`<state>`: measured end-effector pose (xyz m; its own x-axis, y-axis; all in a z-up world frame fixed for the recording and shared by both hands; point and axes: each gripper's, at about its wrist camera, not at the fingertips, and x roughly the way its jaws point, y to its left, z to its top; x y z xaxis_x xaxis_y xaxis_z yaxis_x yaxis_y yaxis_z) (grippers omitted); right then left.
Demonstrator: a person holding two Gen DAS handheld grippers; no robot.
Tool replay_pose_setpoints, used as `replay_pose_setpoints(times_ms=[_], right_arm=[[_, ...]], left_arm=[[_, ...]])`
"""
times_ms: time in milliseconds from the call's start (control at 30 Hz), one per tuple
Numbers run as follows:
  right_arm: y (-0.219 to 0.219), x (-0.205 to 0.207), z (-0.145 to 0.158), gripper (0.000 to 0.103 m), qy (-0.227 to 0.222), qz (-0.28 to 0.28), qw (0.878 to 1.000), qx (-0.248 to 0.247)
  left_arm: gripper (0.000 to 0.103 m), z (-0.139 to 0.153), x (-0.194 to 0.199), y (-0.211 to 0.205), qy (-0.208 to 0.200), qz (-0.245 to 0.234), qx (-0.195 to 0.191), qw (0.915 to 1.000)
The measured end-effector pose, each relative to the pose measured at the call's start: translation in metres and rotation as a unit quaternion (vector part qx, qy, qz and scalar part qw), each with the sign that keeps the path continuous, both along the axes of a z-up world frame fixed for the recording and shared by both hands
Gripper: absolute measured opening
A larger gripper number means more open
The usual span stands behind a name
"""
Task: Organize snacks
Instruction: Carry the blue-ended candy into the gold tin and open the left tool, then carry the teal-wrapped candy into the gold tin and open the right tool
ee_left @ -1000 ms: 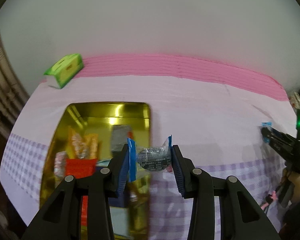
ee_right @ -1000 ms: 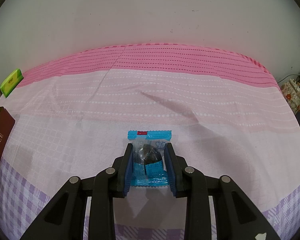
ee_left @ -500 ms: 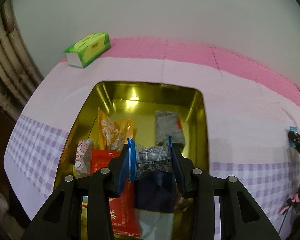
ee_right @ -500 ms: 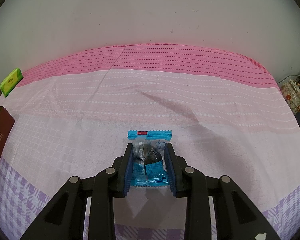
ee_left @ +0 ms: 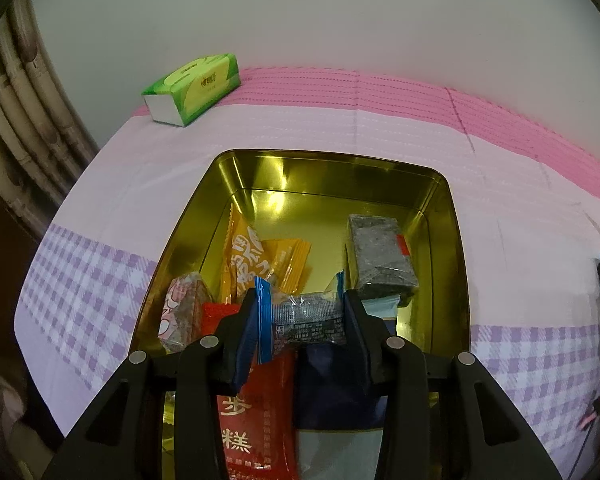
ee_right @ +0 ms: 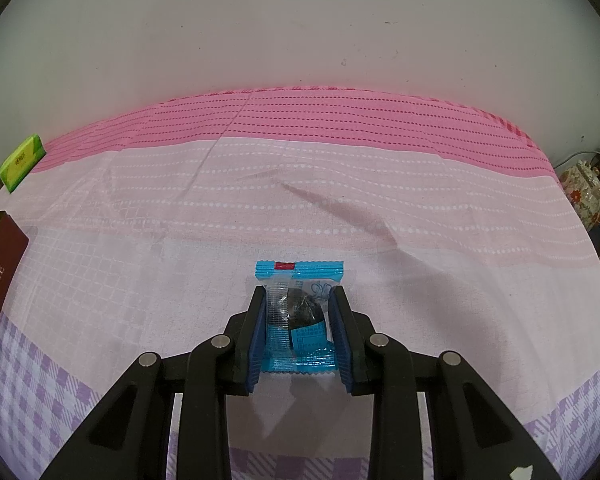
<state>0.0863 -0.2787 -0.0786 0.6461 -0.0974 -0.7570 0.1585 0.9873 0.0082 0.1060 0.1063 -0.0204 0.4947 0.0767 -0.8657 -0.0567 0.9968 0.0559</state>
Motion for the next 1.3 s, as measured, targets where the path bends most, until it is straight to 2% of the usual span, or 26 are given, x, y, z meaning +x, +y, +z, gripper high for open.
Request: replay_pose_setpoints(times_ms=[333, 800, 1300], right_arm=[[0.0, 0.0, 0.0, 0.028, 0.0, 0.001, 1.0, -0.001], [-0.002, 0.0, 0.0, 0.028, 0.001, 0.003, 1.0, -0.004], [-0.002, 0.0, 0.0, 0.032, 0.002, 0.001, 1.0, -0.011]], left_arm=[[0.048, 0.003, 0.001, -0.003, 0.007, 0.004, 0.013, 0.9999], [0.056, 0.013, -0.006, -0.008, -0.005, -0.01, 0.02, 0.9997], [0.057, 0.048, -0.02, 0.003, -0.04, -0.022, 0.003, 0.9989]])
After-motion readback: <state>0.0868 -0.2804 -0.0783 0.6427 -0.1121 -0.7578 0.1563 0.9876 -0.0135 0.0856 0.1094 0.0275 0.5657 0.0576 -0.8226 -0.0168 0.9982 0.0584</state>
